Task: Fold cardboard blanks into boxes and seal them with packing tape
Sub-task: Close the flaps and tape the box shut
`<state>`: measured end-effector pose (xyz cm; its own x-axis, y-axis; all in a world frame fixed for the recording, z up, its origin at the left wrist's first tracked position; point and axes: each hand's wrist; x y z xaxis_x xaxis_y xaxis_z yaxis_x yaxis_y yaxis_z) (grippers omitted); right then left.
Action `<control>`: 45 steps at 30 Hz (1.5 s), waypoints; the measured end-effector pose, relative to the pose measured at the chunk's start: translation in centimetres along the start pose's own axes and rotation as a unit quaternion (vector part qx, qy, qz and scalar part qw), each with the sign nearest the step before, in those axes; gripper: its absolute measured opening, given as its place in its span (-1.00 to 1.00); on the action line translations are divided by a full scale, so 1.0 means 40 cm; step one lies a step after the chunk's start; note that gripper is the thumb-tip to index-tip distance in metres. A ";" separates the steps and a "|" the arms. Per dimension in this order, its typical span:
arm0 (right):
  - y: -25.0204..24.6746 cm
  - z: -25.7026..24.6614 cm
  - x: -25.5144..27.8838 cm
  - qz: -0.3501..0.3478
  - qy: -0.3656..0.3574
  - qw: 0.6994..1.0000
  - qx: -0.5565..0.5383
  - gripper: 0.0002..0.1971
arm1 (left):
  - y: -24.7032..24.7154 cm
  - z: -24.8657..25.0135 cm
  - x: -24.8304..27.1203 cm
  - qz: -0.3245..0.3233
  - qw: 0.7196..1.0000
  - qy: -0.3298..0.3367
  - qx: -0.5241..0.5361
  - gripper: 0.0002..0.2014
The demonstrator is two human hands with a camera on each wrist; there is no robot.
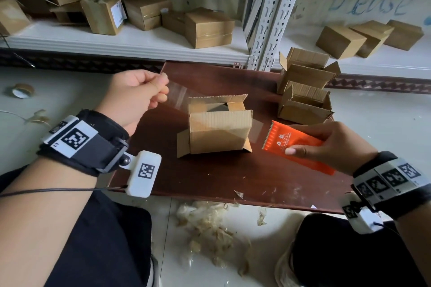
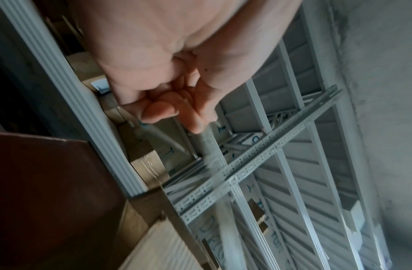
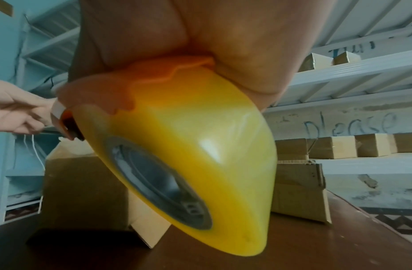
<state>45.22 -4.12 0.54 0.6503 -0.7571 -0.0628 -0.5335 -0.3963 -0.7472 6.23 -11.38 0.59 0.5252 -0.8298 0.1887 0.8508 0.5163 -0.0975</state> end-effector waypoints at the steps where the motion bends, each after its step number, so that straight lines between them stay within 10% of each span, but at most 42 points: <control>1: -0.001 0.009 0.002 -0.004 0.008 1.000 0.010 -0.46 | -0.015 0.001 -0.005 0.016 1.000 -0.001 0.008 -0.90; 12: 0.022 0.059 0.004 -0.032 0.083 0.993 0.082 -0.38 | -0.011 0.031 0.026 0.020 0.997 0.071 -0.036 -0.91; 22: 0.026 0.099 -0.002 -0.032 0.144 0.983 0.107 0.26 | 0.022 0.036 0.031 0.003 0.985 0.167 -0.040 -0.94; 30: 0.014 0.074 0.006 -0.046 0.082 0.995 0.023 -0.23 | -0.005 0.028 -0.010 0.095 0.978 0.178 -0.047 -0.91; 36: 0.013 0.072 0.003 -0.046 0.094 0.994 0.025 -0.06 | 0.001 0.020 -0.009 0.110 0.978 0.173 -0.044 -0.88; 45: 0.042 0.116 -0.027 -0.045 0.177 0.974 0.134 0.15 | 0.064 0.049 0.122 -0.062 0.948 0.307 -0.057 -0.96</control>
<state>46.14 -1.53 -3.72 0.4346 -0.8765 0.2072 -0.2921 -0.3548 -0.8881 10.93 -13.68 3.17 0.3018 -0.8675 -0.3953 0.8848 0.4093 -0.2228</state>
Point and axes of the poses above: each hand's wrist, its own x-axis away from the middle knuckle, its own y-axis out of the palm, z = x × y, and after that the axes turned 13 degrees about -y, right-handed
